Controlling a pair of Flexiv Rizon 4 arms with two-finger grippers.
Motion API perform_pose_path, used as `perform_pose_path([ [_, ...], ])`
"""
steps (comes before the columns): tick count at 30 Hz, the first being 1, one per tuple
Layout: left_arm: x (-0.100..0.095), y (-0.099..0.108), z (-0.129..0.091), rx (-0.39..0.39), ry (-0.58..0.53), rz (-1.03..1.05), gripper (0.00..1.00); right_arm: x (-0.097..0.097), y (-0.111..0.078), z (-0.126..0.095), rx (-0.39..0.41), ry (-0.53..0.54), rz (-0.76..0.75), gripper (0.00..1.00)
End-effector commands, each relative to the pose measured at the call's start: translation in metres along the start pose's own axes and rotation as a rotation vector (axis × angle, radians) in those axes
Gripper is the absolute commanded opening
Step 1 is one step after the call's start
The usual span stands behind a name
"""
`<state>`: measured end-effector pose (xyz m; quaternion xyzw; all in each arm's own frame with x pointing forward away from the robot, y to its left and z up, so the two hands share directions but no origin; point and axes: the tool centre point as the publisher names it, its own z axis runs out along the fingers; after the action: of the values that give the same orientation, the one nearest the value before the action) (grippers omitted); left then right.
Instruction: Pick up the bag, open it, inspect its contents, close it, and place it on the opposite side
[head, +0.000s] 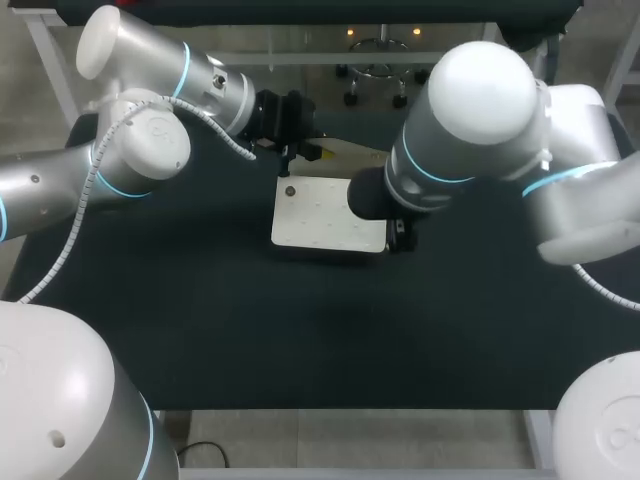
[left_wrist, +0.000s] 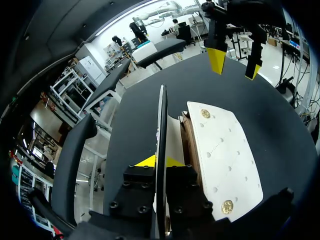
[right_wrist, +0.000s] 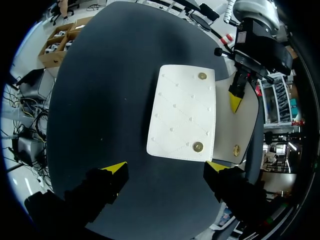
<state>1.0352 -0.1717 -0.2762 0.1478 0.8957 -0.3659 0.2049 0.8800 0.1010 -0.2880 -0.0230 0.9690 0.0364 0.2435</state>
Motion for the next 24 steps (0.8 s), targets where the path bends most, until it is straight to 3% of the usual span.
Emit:
perform_pose_path([
  [1, 0.000, -0.001, 0.000, -0.001, -0.001, -0.001, 0.00, -0.001, 0.001, -0.001, 0.003, 0.005, -0.001, 1.00],
  [8, -0.004, -0.021, -0.017, -0.066, -0.150, 0.032, 0.00, -0.028, 0.014, -0.033, 0.008, 0.027, 0.030, 1.00],
  [12, -0.002, -0.026, -0.023, -0.075, -0.164, 0.037, 0.00, -0.034, 0.019, -0.047, -0.008, 0.034, 0.030, 1.00],
  [13, -0.001, -0.027, -0.023, -0.075, -0.164, 0.038, 0.00, -0.034, 0.020, -0.048, -0.007, 0.033, 0.030, 0.89],
  [14, -0.001, -0.027, -0.022, -0.076, -0.165, 0.038, 0.00, -0.035, 0.021, -0.050, -0.005, 0.030, 0.029, 0.55],
  [18, 0.000, -0.027, -0.021, -0.068, -0.156, 0.033, 0.00, -0.034, 0.022, -0.052, -0.026, 0.000, 0.015, 0.07],
  [19, 0.000, -0.027, -0.022, -0.067, -0.157, 0.032, 0.00, -0.034, 0.021, -0.051, -0.028, 0.001, 0.015, 0.00],
  [24, 0.001, -0.029, -0.024, -0.050, -0.154, 0.013, 0.00, -0.034, 0.019, -0.042, -0.025, 0.011, 0.027, 0.00],
])
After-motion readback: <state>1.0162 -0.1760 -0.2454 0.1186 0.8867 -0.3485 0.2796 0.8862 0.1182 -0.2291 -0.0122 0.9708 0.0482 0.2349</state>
